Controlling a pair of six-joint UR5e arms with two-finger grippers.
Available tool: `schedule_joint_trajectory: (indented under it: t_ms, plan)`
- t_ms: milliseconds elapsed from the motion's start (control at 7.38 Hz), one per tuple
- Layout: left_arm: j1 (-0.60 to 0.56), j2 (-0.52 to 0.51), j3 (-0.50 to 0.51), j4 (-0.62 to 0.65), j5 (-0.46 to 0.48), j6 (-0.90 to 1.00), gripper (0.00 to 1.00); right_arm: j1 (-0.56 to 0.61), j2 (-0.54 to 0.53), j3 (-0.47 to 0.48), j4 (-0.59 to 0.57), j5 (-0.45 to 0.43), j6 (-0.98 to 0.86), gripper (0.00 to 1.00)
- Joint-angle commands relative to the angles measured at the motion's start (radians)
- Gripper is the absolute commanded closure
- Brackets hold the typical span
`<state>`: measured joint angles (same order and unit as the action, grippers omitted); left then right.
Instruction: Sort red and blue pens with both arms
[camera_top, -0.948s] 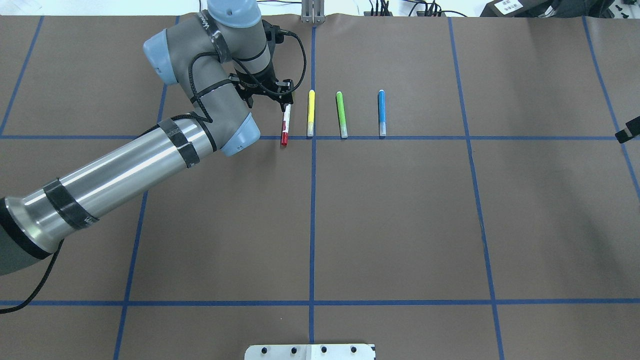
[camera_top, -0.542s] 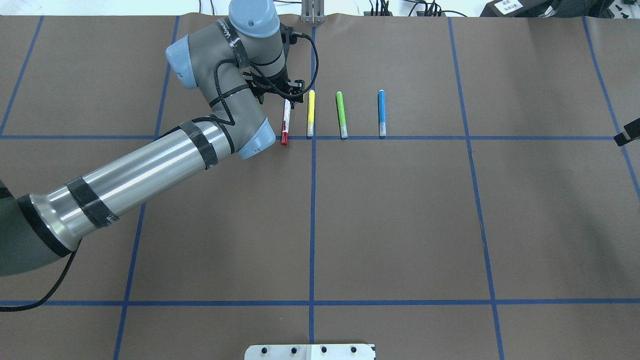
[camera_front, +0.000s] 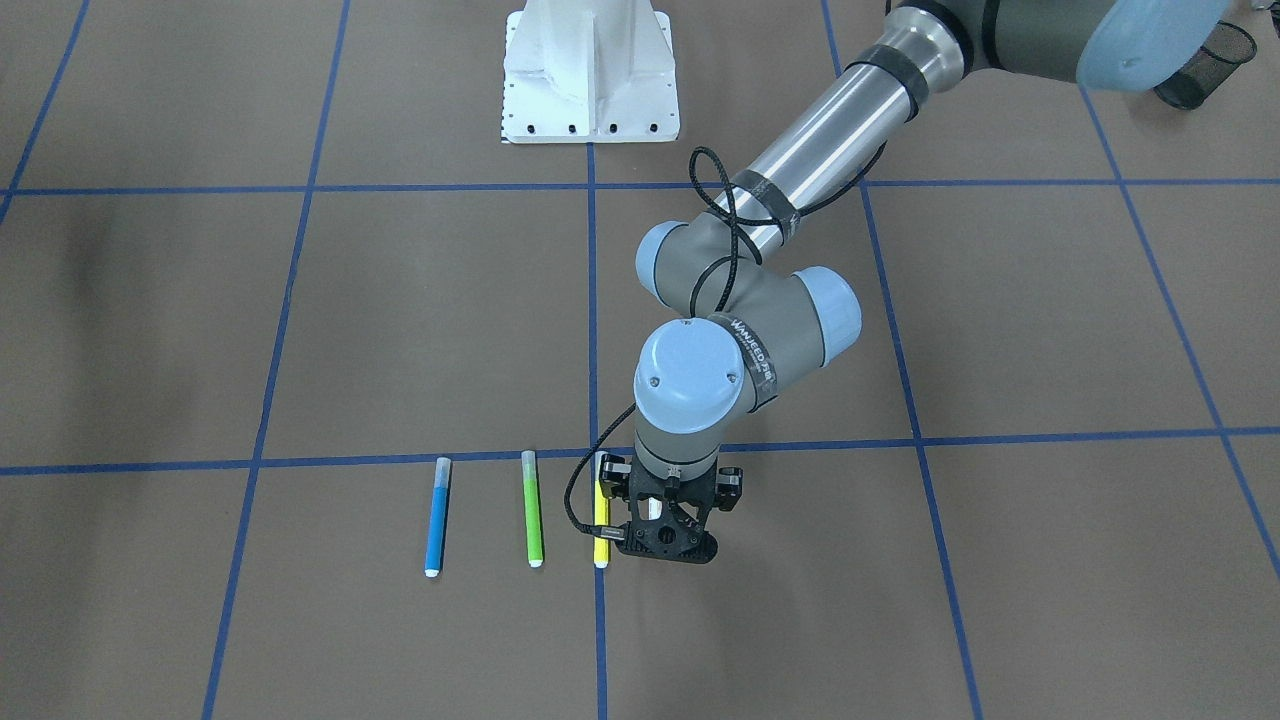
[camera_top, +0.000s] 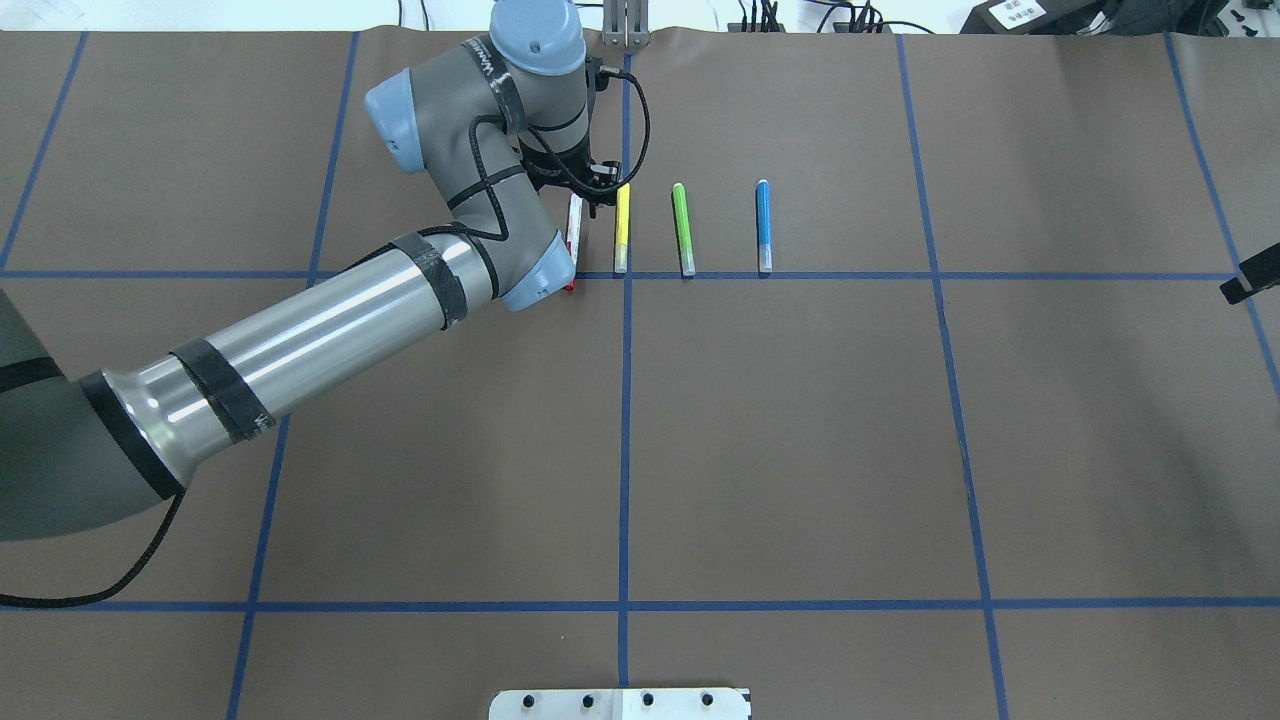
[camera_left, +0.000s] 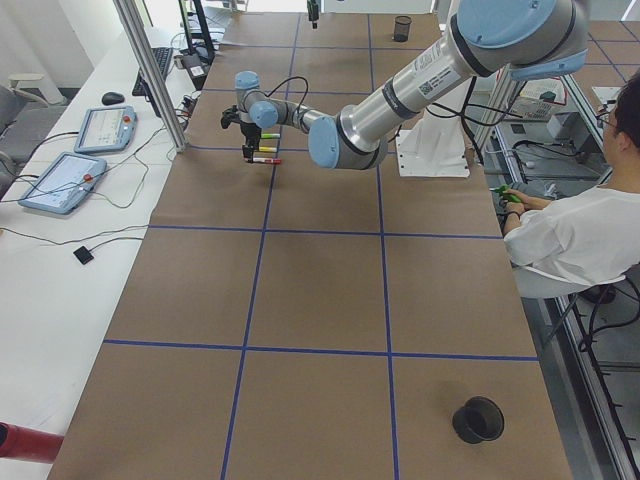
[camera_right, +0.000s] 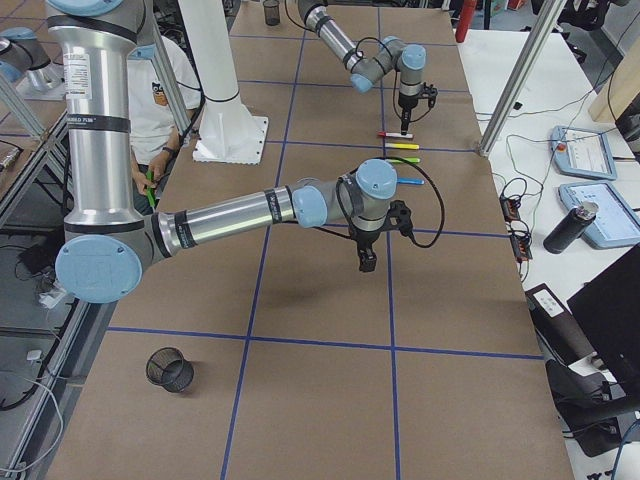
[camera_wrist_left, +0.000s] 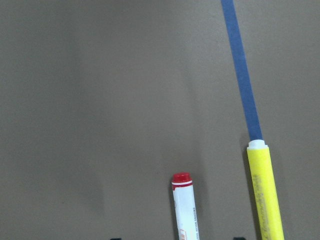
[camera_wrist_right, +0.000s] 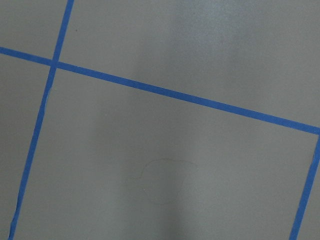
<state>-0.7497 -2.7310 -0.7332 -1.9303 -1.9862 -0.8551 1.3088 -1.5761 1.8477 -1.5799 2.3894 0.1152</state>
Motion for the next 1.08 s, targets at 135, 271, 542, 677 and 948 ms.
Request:
schedule_joint_trajectory:
  t_ms: [135,271,542,677,948]
  plan:
    - [0.004,-0.024,0.037,-0.006,-0.011,-0.061,0.3,-0.011,-0.012,-0.001,0.0,0.005,0.001,0.0]
    - [0.006,-0.022,0.038,-0.006,-0.013,-0.061,0.32,-0.016,-0.012,-0.002,-0.002,0.005,0.001,0.0]
    - [0.007,-0.024,0.038,-0.004,-0.019,-0.067,0.33,-0.017,-0.018,-0.002,0.0,0.005,0.001,0.0]
    - [0.007,-0.024,0.04,-0.001,-0.034,-0.067,0.33,-0.02,-0.018,-0.002,-0.002,0.005,0.003,0.0]
    - [0.015,-0.022,0.046,-0.001,-0.034,-0.068,0.35,-0.02,-0.022,-0.001,-0.002,0.011,0.003,0.0]
